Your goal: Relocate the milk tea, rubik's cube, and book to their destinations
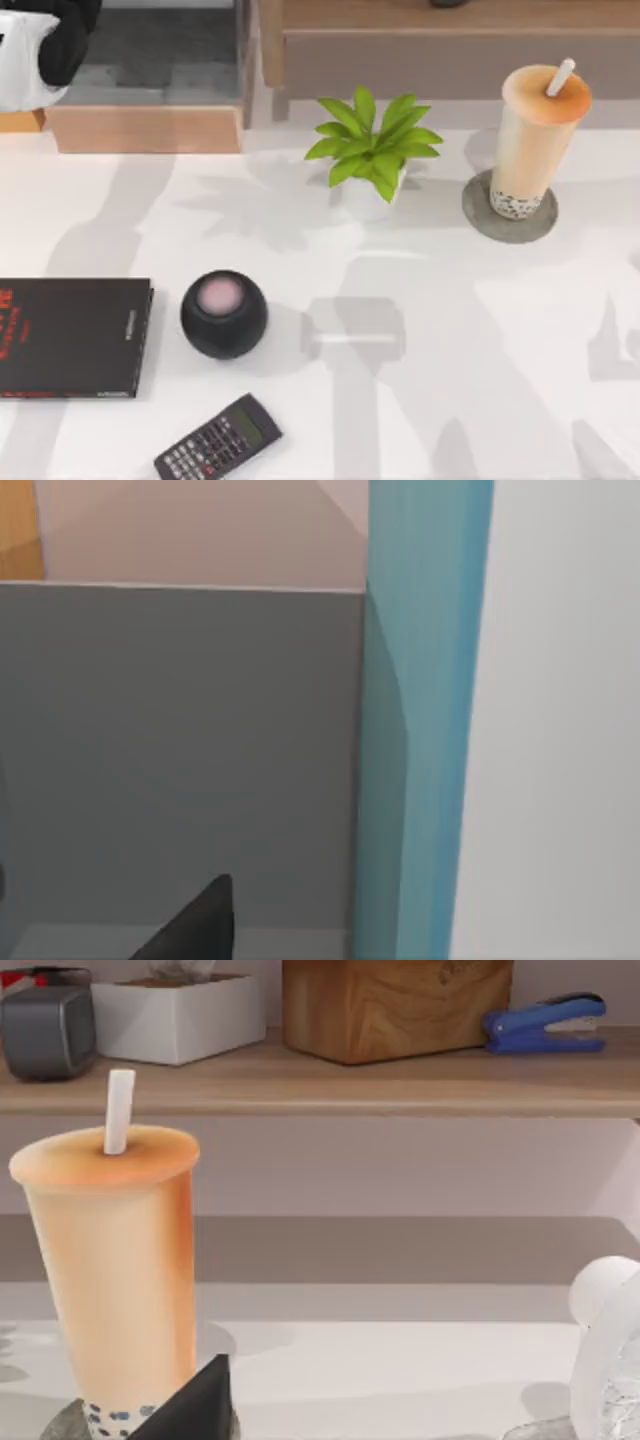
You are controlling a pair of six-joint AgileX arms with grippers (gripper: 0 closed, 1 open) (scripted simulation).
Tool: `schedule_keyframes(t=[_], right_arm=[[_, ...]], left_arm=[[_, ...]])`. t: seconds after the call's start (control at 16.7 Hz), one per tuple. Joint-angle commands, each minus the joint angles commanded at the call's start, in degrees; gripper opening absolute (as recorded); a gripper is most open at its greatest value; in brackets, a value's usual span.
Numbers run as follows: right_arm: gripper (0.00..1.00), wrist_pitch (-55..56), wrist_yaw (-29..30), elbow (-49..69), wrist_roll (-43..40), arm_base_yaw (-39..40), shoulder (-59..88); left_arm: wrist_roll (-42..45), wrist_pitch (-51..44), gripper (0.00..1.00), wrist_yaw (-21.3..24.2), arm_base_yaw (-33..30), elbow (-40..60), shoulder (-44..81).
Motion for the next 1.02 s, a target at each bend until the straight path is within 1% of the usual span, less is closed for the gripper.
schedule_keyframes(t=[0.72, 0.78, 1.02], right_arm=[[1.0, 0.0, 0.0, 0.0, 0.0, 0.0, 0.0], [1.0, 0.0, 0.0, 0.0, 0.0, 0.0, 0.0], [1.0, 0.0, 0.0, 0.0, 0.0, 0.0, 0.0]], left_arm=[[0.0, 0.0, 0.02, 0.0, 0.0, 0.0, 0.0], [0.0, 0.0, 0.0, 0.0, 0.0, 0.0, 0.0], [0.0, 0.0, 0.0, 0.0, 0.0, 0.0, 0.0]])
